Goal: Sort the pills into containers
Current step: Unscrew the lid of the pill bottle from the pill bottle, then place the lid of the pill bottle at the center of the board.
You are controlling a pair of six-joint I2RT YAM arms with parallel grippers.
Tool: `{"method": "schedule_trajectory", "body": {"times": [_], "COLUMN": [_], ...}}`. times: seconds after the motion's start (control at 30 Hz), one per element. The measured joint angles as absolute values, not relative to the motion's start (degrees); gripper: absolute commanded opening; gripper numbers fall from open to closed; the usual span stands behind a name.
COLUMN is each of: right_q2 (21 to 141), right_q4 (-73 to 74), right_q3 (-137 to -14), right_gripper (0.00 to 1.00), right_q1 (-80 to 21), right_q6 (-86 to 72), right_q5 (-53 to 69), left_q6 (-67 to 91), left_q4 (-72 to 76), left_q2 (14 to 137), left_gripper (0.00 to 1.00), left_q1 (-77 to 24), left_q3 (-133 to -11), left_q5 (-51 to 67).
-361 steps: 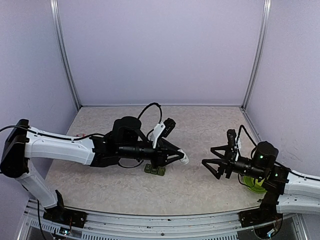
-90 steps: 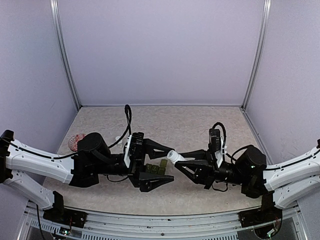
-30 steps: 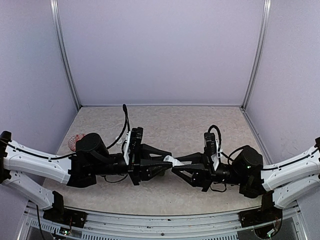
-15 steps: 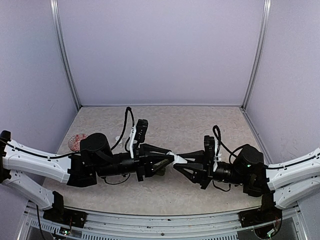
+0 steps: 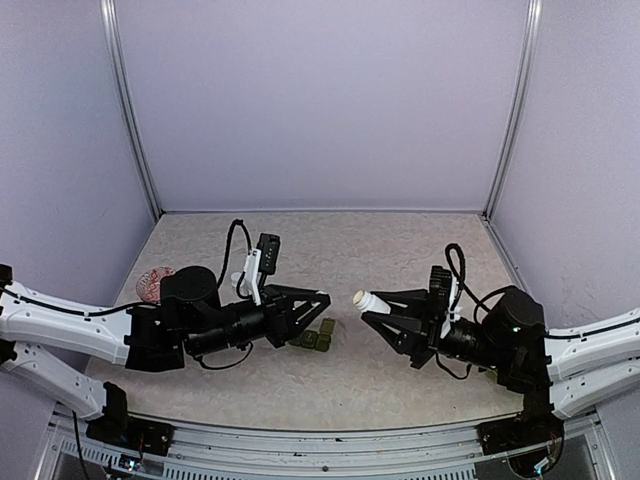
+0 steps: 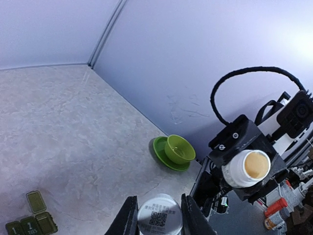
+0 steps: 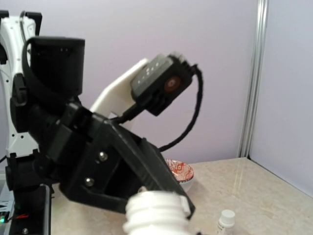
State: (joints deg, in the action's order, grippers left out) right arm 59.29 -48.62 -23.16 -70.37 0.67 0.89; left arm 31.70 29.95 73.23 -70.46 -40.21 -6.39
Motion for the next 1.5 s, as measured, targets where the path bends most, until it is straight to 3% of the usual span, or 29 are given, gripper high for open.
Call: {"method": "schedule_trajectory", "body": {"times": [0.4, 0.67, 1.23, 1.5], "right_q2": [56.03, 56.03, 54.94, 54.83], "right_q4": [-53.63, -54.89, -55.16, -55.16], "right_q3": [-18.41, -18.06, -16.86, -15.66], "right_gripper": [0.13, 0.13, 0.13, 0.13], "right_q1": [-70.37, -70.37, -70.37, -70.37], "right_q6": [0.34, -0.75, -2.13, -2.42], "right_q5": [0.56, 0.62, 0.60, -0.23], "left_q6": [31.03, 30.79, 27.99, 27.51], "left_q4": [22.74, 21.39, 27.73, 30.44], "left_q2": [64.97, 65.89, 91.48, 95.09], "left_gripper": [0.26, 0.26, 0.26, 0.35], "left_q1": [-62.76, -55.81, -48.05, -47.48], "left_q3": [-27.18, -22.39, -24.34, -26.85], "left_q5": [-16.25, -17.10, -17.45, -17.37]}}
